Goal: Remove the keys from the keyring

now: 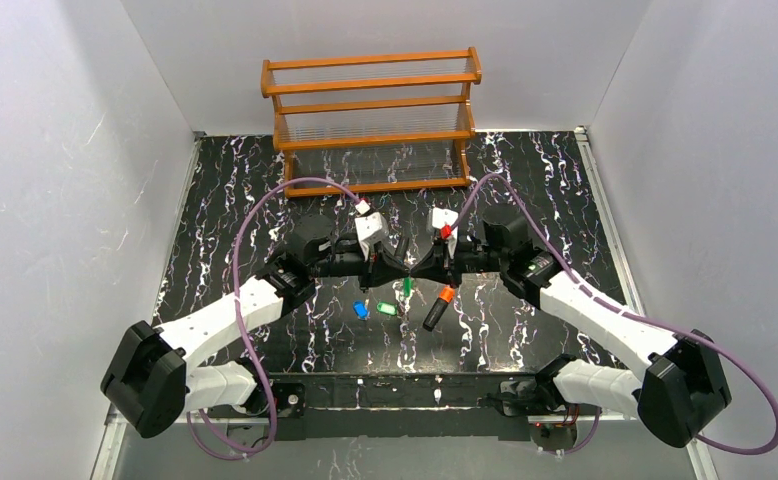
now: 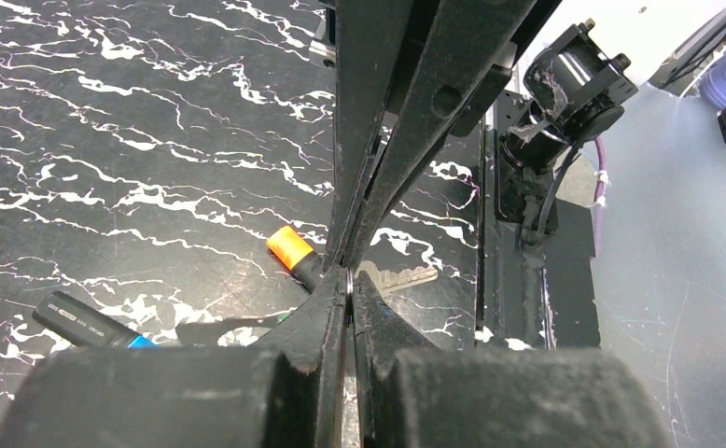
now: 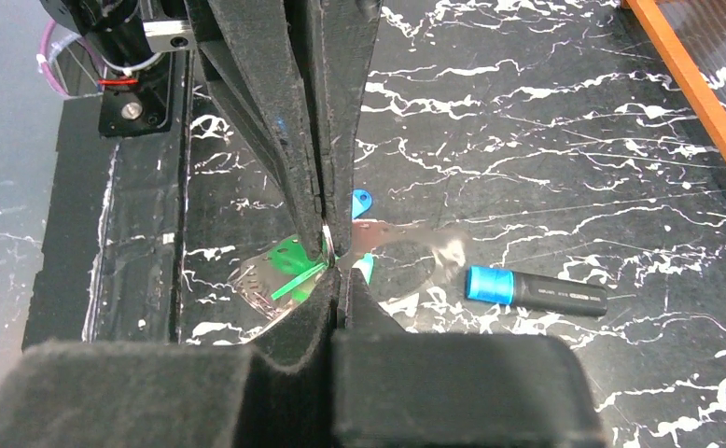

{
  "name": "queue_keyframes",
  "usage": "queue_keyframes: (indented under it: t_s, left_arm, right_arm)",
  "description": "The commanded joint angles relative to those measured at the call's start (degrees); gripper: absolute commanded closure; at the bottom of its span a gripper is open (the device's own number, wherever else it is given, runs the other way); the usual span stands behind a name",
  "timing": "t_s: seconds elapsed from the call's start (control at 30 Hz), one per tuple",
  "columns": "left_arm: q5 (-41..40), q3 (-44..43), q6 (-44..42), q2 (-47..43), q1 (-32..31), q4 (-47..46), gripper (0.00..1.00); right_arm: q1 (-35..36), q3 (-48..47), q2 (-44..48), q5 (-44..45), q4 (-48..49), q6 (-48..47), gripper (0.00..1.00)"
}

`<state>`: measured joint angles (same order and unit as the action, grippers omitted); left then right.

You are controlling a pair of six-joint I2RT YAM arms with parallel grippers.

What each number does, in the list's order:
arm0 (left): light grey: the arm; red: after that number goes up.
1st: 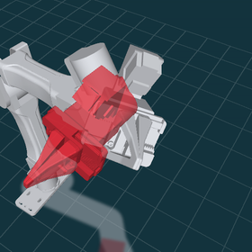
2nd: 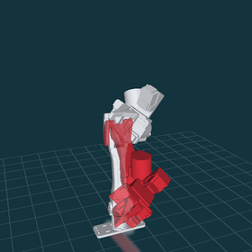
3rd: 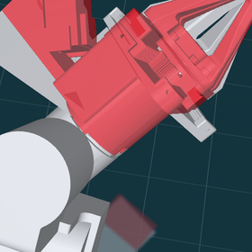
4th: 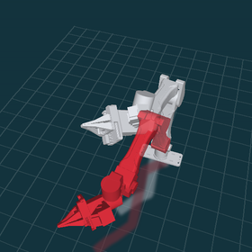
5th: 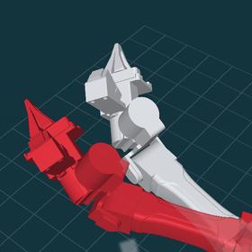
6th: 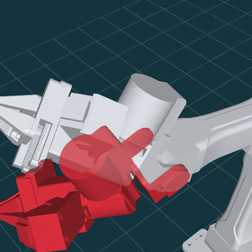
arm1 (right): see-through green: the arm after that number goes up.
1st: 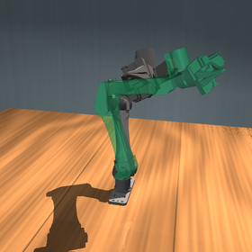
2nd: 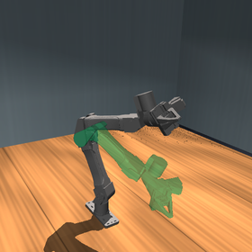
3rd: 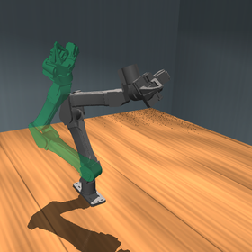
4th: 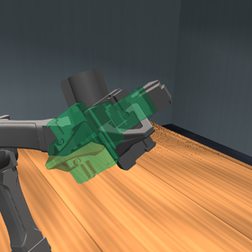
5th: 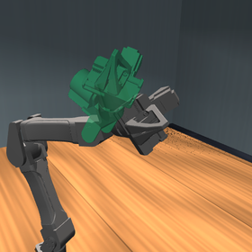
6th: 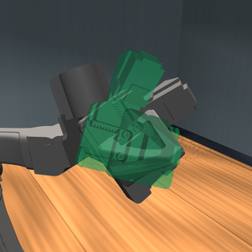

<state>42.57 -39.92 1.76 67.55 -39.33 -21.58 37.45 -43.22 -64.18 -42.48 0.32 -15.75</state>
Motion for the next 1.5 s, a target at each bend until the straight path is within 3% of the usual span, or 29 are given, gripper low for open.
queue_keyframes:
  t_s: [0.0,0.3,0.57,0.7,0.77,0.87,1.0,1.13,1.47]
  left_arm:
    - [-0.96,0.42,4.08,-2.74,0.23,-9.88,1.00]
    - [1.64,3.31,13.92,0.13,0.23,-23.49,1.00]
    - [1.28,4.21,14.93,0.21,0.29,-25.24,1.00]
    - [0.24,5.38,14.06,-0.64,0.30,-25.12,1.00]
    - [-1.82,5.45,11.98,-1.64,0.38,-22.28,0.99]
    - [-2.71,3.27,5.30,-3.11,0.37,-13.29,0.78]
    - [-2.70,0.71,0.63,-3.41,0.40,-5.08,0.64]
    - [-2.83,-1.81,-4.68,-3.60,0.38,0.71,0.57]
    - [-3.34,-8.05,-19.24,-3.87,0.72,14.32,0.52]
  right_arm:
    - [-0.28,2.70,-2.09,-1.38,8.16,3.93,0.99]
    - [-0.14,4.29,-4.68,-0.12,17.74,6.93,0.99]
    - [-0.14,7.48,-5.33,2.70,27.15,9.96,0.99]
    - [-0.17,7.85,-2.61,6.43,26.50,8.66,0.99]
    - [-0.21,6.68,-1.00,7.25,22.98,6.24,0.99]
    - [-0.23,3.55,0.01,6.31,15.16,2.18,0.99]
    - [-0.23,-0.24,-0.60,5.03,6.64,-1.97,0.99]
    - [-0.20,-3.44,-1.60,4.04,1.38,-4.88,0.99]
    - [-0.27,-9.56,-3.37,2.43,-7.61,-9.78,0.99]
